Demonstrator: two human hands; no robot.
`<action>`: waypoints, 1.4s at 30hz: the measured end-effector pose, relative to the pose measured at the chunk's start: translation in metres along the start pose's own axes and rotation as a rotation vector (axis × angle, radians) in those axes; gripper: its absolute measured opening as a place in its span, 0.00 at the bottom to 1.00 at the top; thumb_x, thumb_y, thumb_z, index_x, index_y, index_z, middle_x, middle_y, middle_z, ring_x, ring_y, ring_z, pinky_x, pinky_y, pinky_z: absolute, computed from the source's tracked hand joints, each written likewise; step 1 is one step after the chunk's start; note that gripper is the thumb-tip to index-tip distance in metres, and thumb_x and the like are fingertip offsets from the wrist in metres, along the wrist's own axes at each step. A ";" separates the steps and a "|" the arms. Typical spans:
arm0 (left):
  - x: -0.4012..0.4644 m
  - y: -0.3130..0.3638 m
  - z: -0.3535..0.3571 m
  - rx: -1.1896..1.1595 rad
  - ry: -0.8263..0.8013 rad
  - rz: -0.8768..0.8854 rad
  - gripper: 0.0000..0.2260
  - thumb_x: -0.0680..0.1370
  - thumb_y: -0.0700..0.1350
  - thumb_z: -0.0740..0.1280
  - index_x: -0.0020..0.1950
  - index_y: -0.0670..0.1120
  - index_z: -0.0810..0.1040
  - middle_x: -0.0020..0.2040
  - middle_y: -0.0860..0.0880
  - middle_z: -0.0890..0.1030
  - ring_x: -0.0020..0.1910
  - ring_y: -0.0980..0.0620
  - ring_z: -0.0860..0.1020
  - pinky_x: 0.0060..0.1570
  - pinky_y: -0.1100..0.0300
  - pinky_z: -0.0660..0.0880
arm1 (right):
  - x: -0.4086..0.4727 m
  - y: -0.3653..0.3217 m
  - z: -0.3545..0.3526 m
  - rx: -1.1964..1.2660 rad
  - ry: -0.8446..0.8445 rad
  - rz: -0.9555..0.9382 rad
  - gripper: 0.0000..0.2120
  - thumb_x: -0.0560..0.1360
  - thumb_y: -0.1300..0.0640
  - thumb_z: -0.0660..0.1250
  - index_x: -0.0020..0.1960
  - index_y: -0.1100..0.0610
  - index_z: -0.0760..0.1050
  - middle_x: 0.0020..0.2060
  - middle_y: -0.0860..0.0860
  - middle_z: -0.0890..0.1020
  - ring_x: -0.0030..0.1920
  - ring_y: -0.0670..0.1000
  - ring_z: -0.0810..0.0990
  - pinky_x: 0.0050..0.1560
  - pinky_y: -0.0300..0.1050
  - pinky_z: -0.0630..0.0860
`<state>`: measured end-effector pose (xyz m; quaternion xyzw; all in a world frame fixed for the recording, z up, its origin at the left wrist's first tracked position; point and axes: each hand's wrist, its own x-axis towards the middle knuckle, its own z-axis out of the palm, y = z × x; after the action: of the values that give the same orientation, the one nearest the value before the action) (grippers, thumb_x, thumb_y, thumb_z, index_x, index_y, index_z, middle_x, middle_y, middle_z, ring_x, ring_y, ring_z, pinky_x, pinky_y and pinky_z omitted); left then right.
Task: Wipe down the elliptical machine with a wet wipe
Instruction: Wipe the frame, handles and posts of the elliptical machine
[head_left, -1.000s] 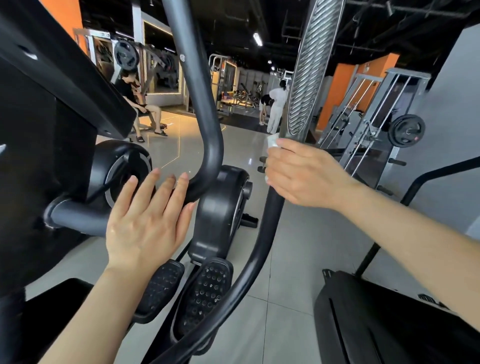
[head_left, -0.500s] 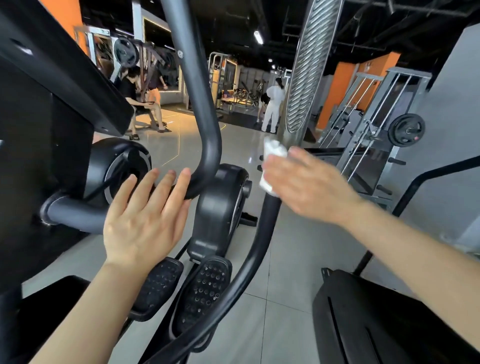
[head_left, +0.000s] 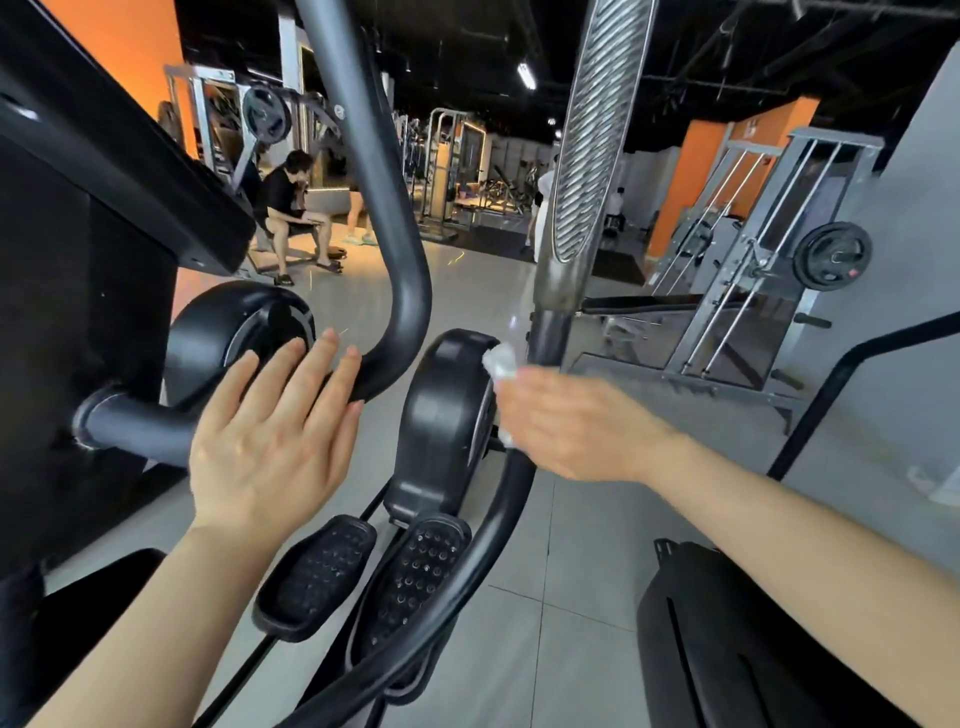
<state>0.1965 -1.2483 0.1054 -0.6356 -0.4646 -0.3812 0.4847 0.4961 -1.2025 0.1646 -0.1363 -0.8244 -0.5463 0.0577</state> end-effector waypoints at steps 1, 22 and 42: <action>0.000 0.000 0.000 0.004 -0.001 -0.001 0.16 0.81 0.46 0.62 0.66 0.42 0.77 0.65 0.42 0.79 0.59 0.40 0.79 0.59 0.46 0.72 | 0.006 0.020 -0.009 -0.033 0.056 0.028 0.13 0.79 0.61 0.59 0.54 0.63 0.82 0.54 0.58 0.83 0.61 0.57 0.79 0.75 0.52 0.59; 0.001 0.001 -0.001 0.034 -0.007 -0.008 0.16 0.81 0.46 0.61 0.66 0.41 0.77 0.65 0.42 0.78 0.50 0.41 0.81 0.57 0.45 0.74 | 0.008 0.024 -0.024 0.103 0.229 0.315 0.10 0.78 0.59 0.65 0.55 0.61 0.81 0.53 0.53 0.83 0.55 0.53 0.76 0.57 0.48 0.70; 0.002 0.003 -0.003 0.046 -0.029 0.002 0.16 0.82 0.47 0.61 0.67 0.42 0.76 0.68 0.42 0.76 0.64 0.39 0.76 0.59 0.45 0.71 | -0.008 -0.035 0.002 0.142 -0.159 0.303 0.27 0.82 0.40 0.52 0.61 0.59 0.79 0.57 0.55 0.81 0.69 0.55 0.67 0.77 0.53 0.49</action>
<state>0.1996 -1.2509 0.1075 -0.6301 -0.4797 -0.3606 0.4928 0.4938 -1.2144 0.1309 -0.2974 -0.8328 -0.4594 0.0834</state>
